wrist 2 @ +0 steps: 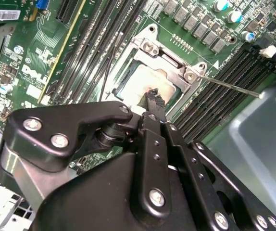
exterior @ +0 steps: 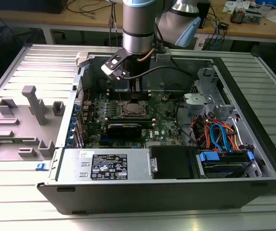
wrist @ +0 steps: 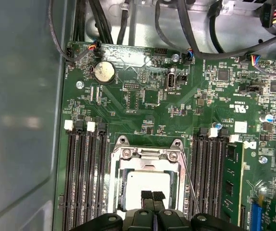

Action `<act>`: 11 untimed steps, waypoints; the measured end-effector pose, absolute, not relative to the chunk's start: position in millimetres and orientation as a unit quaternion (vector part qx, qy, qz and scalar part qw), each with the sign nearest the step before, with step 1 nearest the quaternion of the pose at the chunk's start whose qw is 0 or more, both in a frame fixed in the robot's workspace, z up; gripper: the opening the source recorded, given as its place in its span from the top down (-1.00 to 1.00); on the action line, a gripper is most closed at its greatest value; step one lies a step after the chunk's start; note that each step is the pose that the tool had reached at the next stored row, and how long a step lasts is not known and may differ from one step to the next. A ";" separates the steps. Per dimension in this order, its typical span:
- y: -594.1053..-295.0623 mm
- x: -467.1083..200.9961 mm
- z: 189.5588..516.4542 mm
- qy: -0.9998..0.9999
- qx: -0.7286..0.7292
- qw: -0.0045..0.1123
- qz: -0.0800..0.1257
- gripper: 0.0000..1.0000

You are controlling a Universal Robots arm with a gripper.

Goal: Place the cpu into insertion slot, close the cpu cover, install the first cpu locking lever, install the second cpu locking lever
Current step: 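Install the first cpu locking lever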

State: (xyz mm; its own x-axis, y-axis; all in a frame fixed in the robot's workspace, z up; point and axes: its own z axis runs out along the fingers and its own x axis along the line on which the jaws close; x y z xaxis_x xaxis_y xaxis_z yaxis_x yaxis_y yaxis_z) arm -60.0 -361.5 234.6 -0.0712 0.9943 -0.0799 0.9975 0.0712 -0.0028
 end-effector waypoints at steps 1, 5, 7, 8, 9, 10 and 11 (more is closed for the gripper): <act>-361.5 -60.0 234.9 0.731 0.681 0.028 -0.028 0.79; -361.6 -60.0 239.0 0.731 0.681 0.028 -0.028 0.79; -361.6 -60.0 240.5 0.731 0.681 0.028 -0.028 0.79; -361.5 -60.0 241.2 0.731 0.681 0.028 -0.028 0.79; -361.6 -60.0 242.7 0.731 0.681 0.028 -0.028 0.79; -361.6 -60.0 244.3 0.731 0.681 0.028 -0.028 0.79; -361.6 -60.0 245.5 0.731 0.681 0.028 -0.028 0.79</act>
State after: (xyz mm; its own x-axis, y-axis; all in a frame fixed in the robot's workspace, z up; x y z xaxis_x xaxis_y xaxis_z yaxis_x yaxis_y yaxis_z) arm -60.0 -361.6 245.5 -0.0711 0.9943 -0.0800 0.9975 0.0711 -0.0028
